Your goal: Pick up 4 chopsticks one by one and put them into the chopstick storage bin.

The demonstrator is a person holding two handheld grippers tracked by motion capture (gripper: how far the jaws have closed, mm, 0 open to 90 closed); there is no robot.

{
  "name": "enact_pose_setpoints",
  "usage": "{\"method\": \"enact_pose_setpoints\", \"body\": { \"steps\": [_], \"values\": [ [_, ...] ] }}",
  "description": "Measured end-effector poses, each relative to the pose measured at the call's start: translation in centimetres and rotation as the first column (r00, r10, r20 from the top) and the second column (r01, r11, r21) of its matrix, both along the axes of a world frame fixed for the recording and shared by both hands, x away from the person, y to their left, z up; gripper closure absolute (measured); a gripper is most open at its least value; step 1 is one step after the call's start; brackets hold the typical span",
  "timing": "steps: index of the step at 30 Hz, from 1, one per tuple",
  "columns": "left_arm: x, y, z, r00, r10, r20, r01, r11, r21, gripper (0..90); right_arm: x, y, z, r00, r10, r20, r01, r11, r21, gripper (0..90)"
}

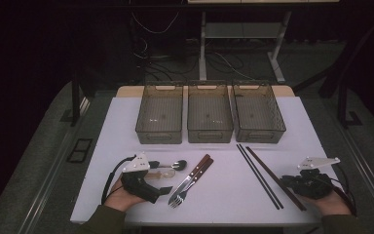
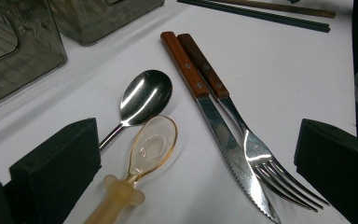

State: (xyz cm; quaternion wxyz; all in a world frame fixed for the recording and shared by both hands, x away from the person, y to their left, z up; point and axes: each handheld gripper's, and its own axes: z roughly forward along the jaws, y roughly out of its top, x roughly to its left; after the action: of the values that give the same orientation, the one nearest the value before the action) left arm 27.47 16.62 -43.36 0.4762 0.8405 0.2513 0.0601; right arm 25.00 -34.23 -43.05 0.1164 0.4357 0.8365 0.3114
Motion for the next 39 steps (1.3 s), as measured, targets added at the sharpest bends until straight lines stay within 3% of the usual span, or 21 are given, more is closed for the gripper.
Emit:
{"method": "enact_pose_setpoints", "body": {
  "steps": [15, 30, 39],
  "values": [
    [-0.02, -0.02, 0.04, 1.0, -0.002, 0.001, 0.002, 1.0, -0.001, 0.0, 0.15, 0.28, -0.58, 0.9997, 0.001, -0.024, -0.002, 0.999, -0.036, 82.3],
    [-0.02, -0.13, -0.02, 1.0, -0.004, 0.001, 0.004, 1.0, 0.004, 0.0, 0.25, 0.28, -0.92, 0.9999, -0.008, -0.012, 0.007, 0.997, -0.071, 83.7],
    [0.02, -0.13, -0.04, 1.0, -0.005, 0.001, 0.005, 1.0, 0.008, 0.0, 0.27, 0.35, -0.89, 0.999, -0.039, -0.023, 0.037, 0.997, -0.062, 84.9]
  ]
}}
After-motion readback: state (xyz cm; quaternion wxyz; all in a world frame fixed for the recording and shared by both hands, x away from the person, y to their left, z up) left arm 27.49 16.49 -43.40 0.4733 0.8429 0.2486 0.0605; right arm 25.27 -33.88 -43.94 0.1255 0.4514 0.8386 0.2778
